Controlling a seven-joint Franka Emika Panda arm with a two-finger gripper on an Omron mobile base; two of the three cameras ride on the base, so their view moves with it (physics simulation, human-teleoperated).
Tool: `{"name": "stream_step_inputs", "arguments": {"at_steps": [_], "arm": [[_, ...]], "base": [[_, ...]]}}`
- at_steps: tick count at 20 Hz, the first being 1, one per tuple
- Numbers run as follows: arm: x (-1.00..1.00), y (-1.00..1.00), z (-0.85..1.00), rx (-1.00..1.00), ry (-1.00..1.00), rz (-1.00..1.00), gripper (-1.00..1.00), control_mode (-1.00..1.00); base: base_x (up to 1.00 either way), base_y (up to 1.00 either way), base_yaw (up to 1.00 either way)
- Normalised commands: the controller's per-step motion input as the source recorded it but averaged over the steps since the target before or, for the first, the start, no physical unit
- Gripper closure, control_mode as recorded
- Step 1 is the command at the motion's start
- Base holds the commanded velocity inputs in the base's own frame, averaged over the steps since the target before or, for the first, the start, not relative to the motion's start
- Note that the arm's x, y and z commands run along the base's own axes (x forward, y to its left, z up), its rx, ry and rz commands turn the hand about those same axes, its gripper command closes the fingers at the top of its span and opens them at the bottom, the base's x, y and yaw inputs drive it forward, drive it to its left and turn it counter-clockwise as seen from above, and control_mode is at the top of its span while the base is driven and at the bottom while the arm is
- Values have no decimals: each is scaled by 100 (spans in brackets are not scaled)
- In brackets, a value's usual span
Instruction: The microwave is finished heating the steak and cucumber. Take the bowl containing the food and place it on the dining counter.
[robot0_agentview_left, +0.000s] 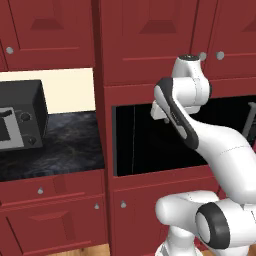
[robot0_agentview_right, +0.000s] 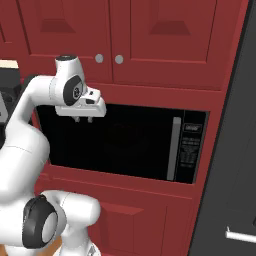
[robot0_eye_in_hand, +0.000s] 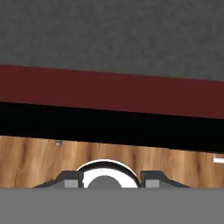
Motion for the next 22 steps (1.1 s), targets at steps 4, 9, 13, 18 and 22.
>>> {"name": "stream_step_inputs", "arguments": {"at_steps": [4,9,13,18,22], "arm": [[-44,0,-17,0,-4,-2,-100,-100],[-100,-13,-67,0,-22,-8,-100,-100],[-73,-33,-26,2,-26,-7,-100,-100],[-9,-2,0,0,0,0,-100,100],[0,0,0,0,0,0,-100,100]], "base": [[0,0,0],[0,0,0],[0,0,0],[-13,-5,0],[-80,-49,0]]}}
